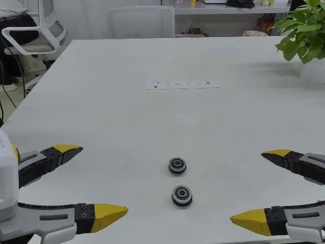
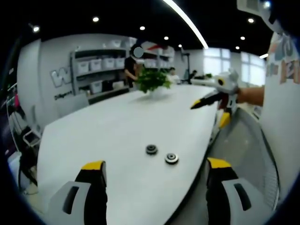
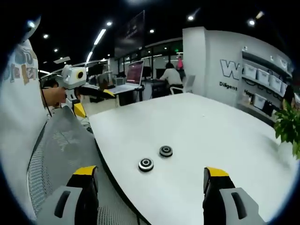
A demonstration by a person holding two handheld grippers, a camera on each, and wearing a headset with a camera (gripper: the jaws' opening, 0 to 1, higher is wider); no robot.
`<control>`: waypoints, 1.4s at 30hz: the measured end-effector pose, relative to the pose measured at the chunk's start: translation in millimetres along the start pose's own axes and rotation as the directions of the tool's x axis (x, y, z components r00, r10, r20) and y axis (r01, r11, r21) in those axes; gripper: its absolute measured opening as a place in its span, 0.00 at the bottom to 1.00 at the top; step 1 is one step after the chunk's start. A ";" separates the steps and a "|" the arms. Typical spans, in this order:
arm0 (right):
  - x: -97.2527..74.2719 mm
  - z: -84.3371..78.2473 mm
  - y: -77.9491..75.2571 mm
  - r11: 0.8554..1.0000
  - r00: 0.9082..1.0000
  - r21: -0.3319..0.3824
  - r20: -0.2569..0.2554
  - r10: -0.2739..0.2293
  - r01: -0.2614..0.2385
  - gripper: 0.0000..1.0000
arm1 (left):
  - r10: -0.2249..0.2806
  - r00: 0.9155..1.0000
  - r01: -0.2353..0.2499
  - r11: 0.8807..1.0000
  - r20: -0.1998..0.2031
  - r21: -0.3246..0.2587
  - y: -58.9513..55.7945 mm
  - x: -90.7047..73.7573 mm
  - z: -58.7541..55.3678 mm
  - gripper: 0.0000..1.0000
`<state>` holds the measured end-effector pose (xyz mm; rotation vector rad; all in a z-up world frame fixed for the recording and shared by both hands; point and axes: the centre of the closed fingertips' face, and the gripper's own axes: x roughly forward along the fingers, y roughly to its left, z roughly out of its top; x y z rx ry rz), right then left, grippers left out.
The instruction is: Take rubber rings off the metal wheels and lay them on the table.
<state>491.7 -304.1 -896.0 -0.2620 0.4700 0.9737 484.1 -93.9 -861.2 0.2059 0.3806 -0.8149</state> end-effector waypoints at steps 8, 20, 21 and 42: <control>1.7 -2.4 0.7 1.000 1.000 -0.018 -0.020 0.004 -0.004 0.92 | -0.002 1.000 0.002 1.000 -0.001 0.000 0.6 0.2 0.0 0.88; 1.7 -0.9 0.1 1.000 1.000 -0.021 -0.019 0.004 -0.005 0.92 | -0.002 1.000 0.002 1.000 0.000 0.001 1.2 0.3 1.2 0.88; 1.8 -0.8 0.6 1.000 1.000 -0.021 -0.018 0.005 -0.006 0.92 | -0.003 1.000 0.003 1.000 0.001 0.000 1.1 0.4 1.3 0.87; 1.2 -0.2 0.4 1.000 1.000 -0.023 -0.009 0.002 -0.002 0.91 | 0.001 1.000 -0.002 1.000 0.010 0.009 2.1 -1.1 3.9 0.87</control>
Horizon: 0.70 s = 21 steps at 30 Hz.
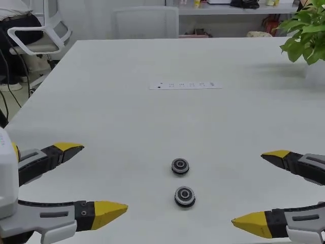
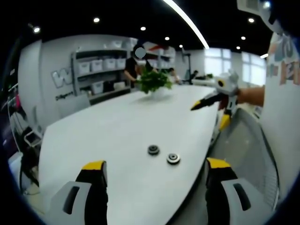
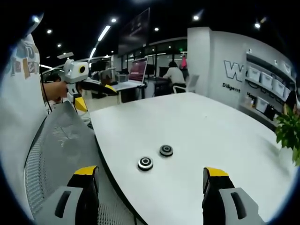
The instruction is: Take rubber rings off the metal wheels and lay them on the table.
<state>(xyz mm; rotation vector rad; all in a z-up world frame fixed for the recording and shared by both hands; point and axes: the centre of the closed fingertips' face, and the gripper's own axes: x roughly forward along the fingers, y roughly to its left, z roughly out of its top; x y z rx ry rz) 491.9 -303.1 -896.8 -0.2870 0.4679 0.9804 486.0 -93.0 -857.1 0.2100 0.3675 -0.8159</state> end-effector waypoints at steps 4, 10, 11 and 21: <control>-0.5 0.3 -0.5 1.000 1.000 -0.001 0.003 -0.001 0.001 0.91 | 0.001 1.000 -0.001 1.000 0.002 0.000 0.1 0.0 0.6 0.87; -0.9 1.3 -1.8 1.000 1.000 -0.006 0.008 -0.002 0.002 0.90 | 0.002 1.000 -0.002 1.000 0.004 0.001 0.7 0.2 0.9 0.87; -0.9 1.7 -2.1 1.000 1.000 -0.006 0.009 -0.003 0.003 0.90 | 0.004 1.000 -0.004 1.000 0.006 0.002 1.2 0.3 1.3 0.86; 0.7 9.3 -5.4 1.000 1.000 -0.015 0.026 -0.004 0.005 0.90 | 0.006 1.000 -0.006 1.000 0.019 0.006 5.1 2.7 5.8 0.85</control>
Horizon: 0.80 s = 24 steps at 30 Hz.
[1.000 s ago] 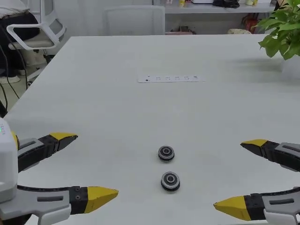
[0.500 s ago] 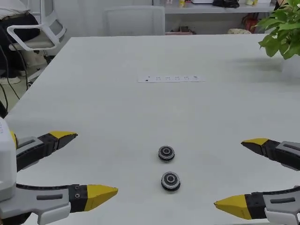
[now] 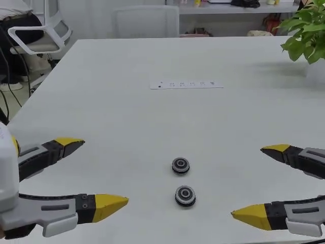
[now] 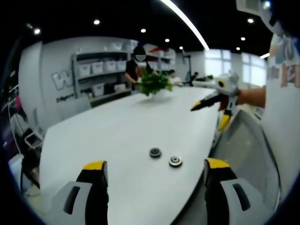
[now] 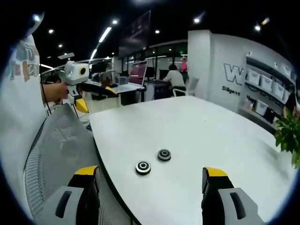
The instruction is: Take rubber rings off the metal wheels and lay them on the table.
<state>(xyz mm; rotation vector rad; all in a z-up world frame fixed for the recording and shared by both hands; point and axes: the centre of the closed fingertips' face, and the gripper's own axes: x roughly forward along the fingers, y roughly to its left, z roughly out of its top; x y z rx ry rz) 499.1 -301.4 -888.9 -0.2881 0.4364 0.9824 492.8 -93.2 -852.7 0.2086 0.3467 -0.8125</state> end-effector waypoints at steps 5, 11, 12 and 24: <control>1.8 1.7 -1.1 1.000 1.000 -0.005 0.002 0.003 -0.003 0.89 | 0.002 1.000 -0.002 1.000 0.004 0.008 3.3 1.3 2.6 0.85; 4.5 6.7 -2.5 1.000 1.000 -0.019 0.009 0.009 -0.009 0.89 | 0.001 1.000 -0.001 1.000 0.003 0.015 6.9 3.5 3.5 0.85; 5.0 7.3 -3.0 1.000 1.000 -0.021 0.010 0.009 -0.009 0.89 | 0.000 1.000 0.000 1.000 0.002 0.018 7.4 4.2 3.5 0.84; 16.2 11.2 -9.9 0.998 1.000 -0.053 0.016 0.026 -0.025 0.86 | -0.027 1.000 0.028 0.998 -0.015 0.052 14.4 17.6 3.9 0.82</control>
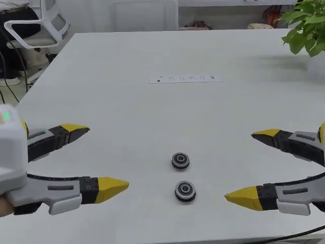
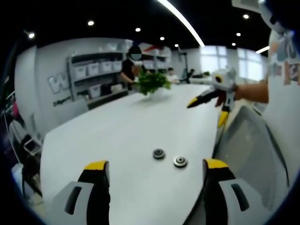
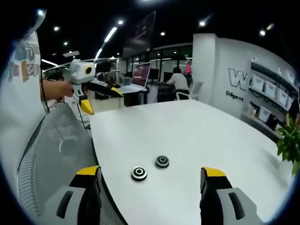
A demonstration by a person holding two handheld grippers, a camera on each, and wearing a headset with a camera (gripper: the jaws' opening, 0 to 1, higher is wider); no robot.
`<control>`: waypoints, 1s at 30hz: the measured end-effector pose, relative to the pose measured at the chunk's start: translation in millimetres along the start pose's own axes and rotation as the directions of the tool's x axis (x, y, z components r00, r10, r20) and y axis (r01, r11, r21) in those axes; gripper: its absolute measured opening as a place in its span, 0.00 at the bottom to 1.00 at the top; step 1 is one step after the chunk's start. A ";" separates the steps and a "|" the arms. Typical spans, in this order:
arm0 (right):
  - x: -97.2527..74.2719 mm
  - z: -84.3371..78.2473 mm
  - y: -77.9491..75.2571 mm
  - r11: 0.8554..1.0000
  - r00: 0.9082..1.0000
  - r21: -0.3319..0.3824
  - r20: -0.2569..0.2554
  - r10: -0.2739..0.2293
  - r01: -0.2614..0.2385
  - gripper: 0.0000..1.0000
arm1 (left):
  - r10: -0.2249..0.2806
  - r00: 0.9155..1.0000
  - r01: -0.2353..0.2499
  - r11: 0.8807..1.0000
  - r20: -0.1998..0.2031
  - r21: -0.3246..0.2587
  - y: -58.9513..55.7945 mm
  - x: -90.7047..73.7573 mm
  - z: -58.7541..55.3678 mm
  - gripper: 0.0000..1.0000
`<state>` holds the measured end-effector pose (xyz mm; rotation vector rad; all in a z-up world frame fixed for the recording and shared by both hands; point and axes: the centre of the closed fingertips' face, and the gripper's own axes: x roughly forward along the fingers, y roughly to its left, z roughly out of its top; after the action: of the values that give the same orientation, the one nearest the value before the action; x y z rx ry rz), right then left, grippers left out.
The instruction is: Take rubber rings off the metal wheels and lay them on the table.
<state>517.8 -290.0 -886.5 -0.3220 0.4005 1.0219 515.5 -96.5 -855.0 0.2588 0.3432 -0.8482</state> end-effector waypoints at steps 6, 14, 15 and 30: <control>5.0 4.2 -4.9 1.000 1.000 -0.021 0.010 0.007 -0.007 0.85 | -0.024 1.000 0.024 0.999 -0.001 0.034 2.2 11.1 4.3 0.81; 15.1 5.6 -10.2 0.999 0.999 -0.046 0.019 0.025 -0.025 0.81 | -0.064 0.998 0.065 0.996 -0.017 0.068 0.3 27.6 3.4 0.78; 16.8 4.8 -10.9 0.998 0.999 -0.049 0.017 0.029 -0.028 0.80 | -0.068 0.998 0.069 0.995 -0.020 0.071 0.2 29.1 3.2 0.78; 40.9 -11.2 -8.3 0.993 0.996 -0.075 0.004 0.087 -0.086 0.72 | -0.156 0.986 0.162 0.980 -0.060 0.112 -13.4 63.2 -4.6 0.72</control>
<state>541.9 -268.1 -914.8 -0.3704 0.3731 1.1243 543.1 -146.7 -885.4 0.3662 0.3660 -1.0229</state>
